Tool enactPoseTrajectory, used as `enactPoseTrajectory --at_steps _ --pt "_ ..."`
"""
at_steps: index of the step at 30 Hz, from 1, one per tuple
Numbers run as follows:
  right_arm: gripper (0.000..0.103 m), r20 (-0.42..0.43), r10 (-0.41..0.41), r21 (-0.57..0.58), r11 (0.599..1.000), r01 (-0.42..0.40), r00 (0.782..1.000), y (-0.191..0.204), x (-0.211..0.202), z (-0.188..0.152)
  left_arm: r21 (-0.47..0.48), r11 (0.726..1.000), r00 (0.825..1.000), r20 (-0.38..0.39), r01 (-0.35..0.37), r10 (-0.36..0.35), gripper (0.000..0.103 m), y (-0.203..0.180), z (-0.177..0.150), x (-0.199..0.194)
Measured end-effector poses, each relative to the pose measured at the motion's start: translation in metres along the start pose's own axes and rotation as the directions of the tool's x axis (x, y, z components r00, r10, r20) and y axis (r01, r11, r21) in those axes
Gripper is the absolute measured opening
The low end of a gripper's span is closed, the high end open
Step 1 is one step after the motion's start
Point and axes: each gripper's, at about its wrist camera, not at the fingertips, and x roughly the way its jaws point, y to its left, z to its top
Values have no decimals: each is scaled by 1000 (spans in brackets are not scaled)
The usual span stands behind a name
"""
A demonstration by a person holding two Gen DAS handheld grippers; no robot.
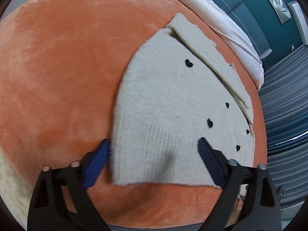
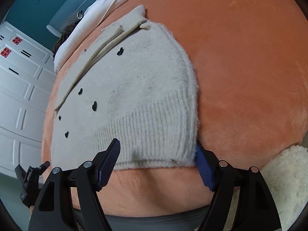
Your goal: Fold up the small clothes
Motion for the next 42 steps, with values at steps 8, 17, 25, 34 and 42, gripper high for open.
enactPoseTrajectory --at_steps 8,17,25,34,42 --pt "6 26 26 -41 999 -25 999 22 -29 9 49 998 999 -17 43 -43 6 -18 8 -42" --pt "5 -27 -47 -340 940 35 999 27 -115 -21 245 968 995 -90 56 -35 6 -11 -48 -127" --pt "5 -372 -221 -634 770 -73 902 11 -158 -132 379 925 936 -337 34 103 6 22 -153 -181" --pt "5 -159 113 -569 801 -185 981 62 -221 -36 363 923 989 -111 132 -97 6 -22 -71 -228" --pt "7 78 217 -268 945 -189 973 54 -77 98 359 933 996 61 33 -58 10 -69 46 -98"
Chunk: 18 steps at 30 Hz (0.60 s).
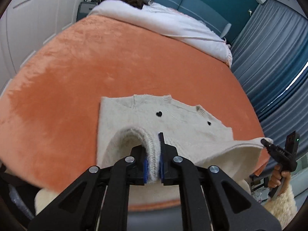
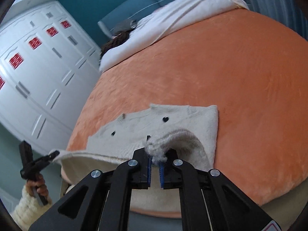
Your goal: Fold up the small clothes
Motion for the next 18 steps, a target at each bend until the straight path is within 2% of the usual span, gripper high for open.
enactPoseTrajectory --at_steps 1,3,4,5,6,7,8,10,14,18 --pt "10 -10 -13 48 999 14 1000 -7 18 -4 1 999 999 -7 -46 46 12 1 0 23" --pt "13 -27 -117 138 983 120 993 -24 55 -12 21 994 993 -48 -105 105 13 7 -4 60" --pt "15 -8 -140 170 975 140 990 -28 63 -18 24 988 987 -43 -151 152 23 10 -6 69" --pt "18 10 -144 191 972 140 990 -31 62 -25 30 983 983 -27 -183 184 47 15 -9 75" --pt "34 29 -144 206 969 135 989 -31 58 -32 32 978 978 -5 -208 208 58 16 -13 76" --pt "44 68 -148 224 966 129 987 -31 51 -38 21 977 977 31 -214 213 75 20 -16 72" --pt "57 103 -155 233 964 128 983 -31 43 -42 6 980 978 69 -198 197 83 26 -20 66" --pt "62 156 -177 214 967 142 972 -28 32 -52 -12 987 981 111 -161 161 89 33 -24 59" --pt "64 116 -261 88 964 252 958 -22 41 -53 -13 993 989 88 -121 122 91 39 -21 68" --pt "67 80 -338 15 941 338 938 -21 70 -41 59 992 990 99 -108 102 91 25 -13 80"
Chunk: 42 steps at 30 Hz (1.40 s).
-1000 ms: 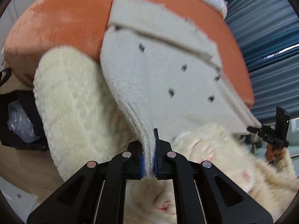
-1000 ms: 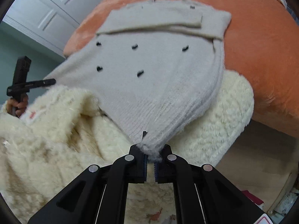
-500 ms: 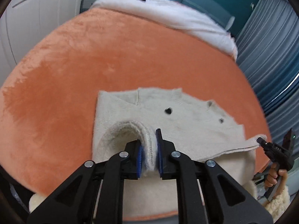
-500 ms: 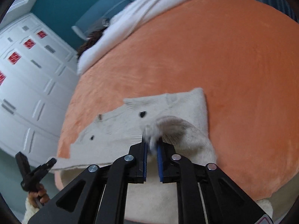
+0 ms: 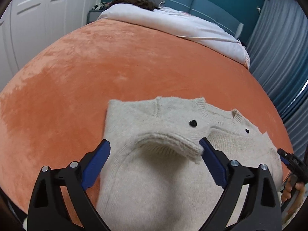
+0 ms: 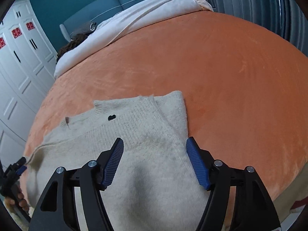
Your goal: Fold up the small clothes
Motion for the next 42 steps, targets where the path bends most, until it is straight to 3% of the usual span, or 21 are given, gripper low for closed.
enactPoseTrajectory --at_steps 2,6,11,14,15,16,17,18,19,21,23,26,28,29,31,32,35,36,38,42 --pt "67 -14 -24 -17 1000 24 1000 2 10 4 32 999 999 4 42 -42 92 -4 2 -1" --pt "67 -54 -21 -27 999 20 998 1 23 8 63 997 999 -25 49 -48 95 -2 -2 6" --pt "68 -50 -11 -41 999 9 999 6 24 3 -5 998 998 -33 62 -62 95 6 0 12" --pt "65 -55 -34 -56 998 31 998 10 27 1 -64 995 992 -98 77 -83 91 9 6 35" --pt "57 -55 -41 -58 998 38 998 11 28 1 -63 995 989 -122 81 -88 85 7 9 42" --pt "52 -61 -50 -55 997 47 997 12 29 2 -53 995 984 -152 81 -88 64 5 11 49" --pt "40 -69 -48 -48 998 45 996 11 30 4 -37 996 978 -187 82 -87 38 1 13 56" --pt "18 -80 -42 -39 998 39 996 10 30 6 -14 997 973 -221 70 -72 24 -2 16 63" --pt "12 -96 -31 -27 999 29 995 8 31 9 -4 998 970 -235 68 -67 9 -4 18 65" --pt "10 -82 17 11 1000 -16 997 6 22 20 -19 997 976 -204 74 -77 8 -4 30 54" --pt "10 8 101 67 993 -102 995 3 -6 38 -63 993 987 -117 103 -110 8 -1 53 26" --pt "9 142 165 105 978 -180 976 -2 -40 58 -72 995 997 -23 72 -74 6 3 77 1" --pt "9 134 96 70 992 -106 986 -4 -25 63 -67 997 999 -44 26 -29 7 9 83 17" --pt "9 59 46 57 997 -49 997 -7 4 62 -72 997 997 -80 15 -20 7 12 81 33" --pt "8 -95 -4 91 996 13 995 -19 52 52 -60 997 985 -171 -42 31 7 16 69 67" --pt "8 -108 2 126 992 12 994 -23 59 47 -47 997 979 -200 -61 50 7 15 63 78" --pt "8 2 59 162 985 -59 998 -21 40 46 -46 996 978 -195 -78 68 7 14 53 88" --pt "8 -8 27 145 989 -25 1000 -22 46 43 -56 995 976 -206 -83 70 7 15 50 93" --pt "9 -118 -52 81 995 62 992 -21 77 32 -46 994 971 -223 -102 89 8 15 46 100" --pt "20 -28 -118 6 993 118 993 4 40 38 20 988 968 -201 -151 152 20 1 51 82"
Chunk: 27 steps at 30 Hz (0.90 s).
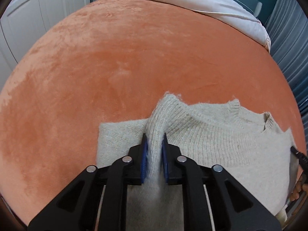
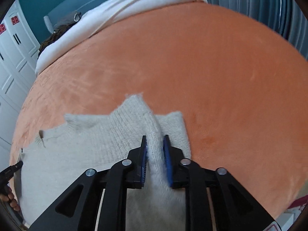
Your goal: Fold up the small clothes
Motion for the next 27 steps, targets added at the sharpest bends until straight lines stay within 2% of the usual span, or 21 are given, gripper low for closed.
enactPoseTrajectory --at_steps 2,4,6,7,8,9,10,12,13,15,16,18,19,21,23,25,26,27 --pt "21 88 -17 -20 1000 19 996 10 -36 -7 9 999 997 66 -41 41 33 -8 -7 -28" --pt "21 109 60 -61 997 -54 992 30 -60 -19 21 999 990 140 -28 25 43 -23 -23 -63" --pt "21 47 192 -133 974 -185 980 70 -72 -46 35 998 986 154 52 -56 46 -44 -43 -85" --pt "21 -11 266 -160 951 -264 964 91 -72 -64 39 994 985 139 99 -104 47 -59 -57 -89" --pt "20 -89 346 -178 917 -357 934 115 -69 -84 43 990 984 113 136 -140 47 -72 -69 -88" --pt "15 -157 401 -194 884 -426 903 136 -65 -104 46 987 983 86 157 -160 47 -82 -80 -85" --pt "11 -208 413 -230 860 -455 887 156 -62 -125 56 984 984 56 168 -171 47 -92 -92 -80" --pt "11 -254 400 -269 845 -462 880 173 -55 -150 61 988 990 6 143 -143 46 -100 -111 -68" --pt "8 -265 393 -276 844 -460 881 173 -54 -157 64 990 992 -10 127 -127 47 -98 -118 -64" --pt "4 -239 359 -290 860 -419 902 156 -54 -156 79 994 997 -35 69 -67 47 -87 -128 -56" --pt "0 -221 333 -278 879 -386 917 143 -54 -151 77 996 998 -37 52 -49 48 -81 -132 -56" --pt "0 -191 299 -189 923 -334 935 100 -53 -135 57 998 1000 -27 18 -17 47 -59 -139 -61" --pt "0 -172 268 -141 946 -293 948 72 -53 -127 50 999 1000 -19 6 -5 47 -52 -142 -65" --pt "0 -123 117 -115 985 -131 986 38 -51 -122 36 999 1000 -12 -16 17 47 -37 -147 -69" --pt "0 -123 66 -52 996 -72 990 -5 -53 -122 22 1000 1000 -5 -6 6 47 -26 -153 -69" --pt "0 -143 143 65 989 -135 979 -33 -53 -125 55 998 1000 8 -26 26 47 -28 -159 -68" --pt "0 -136 127 64 991 -119 983 -33 -56 -126 77 996 999 18 -49 48 47 -31 -162 -67" --pt "0 -123 66 28 998 -63 990 -29 -60 -124 90 994 998 21 -64 63 47 -34 -161 -68"
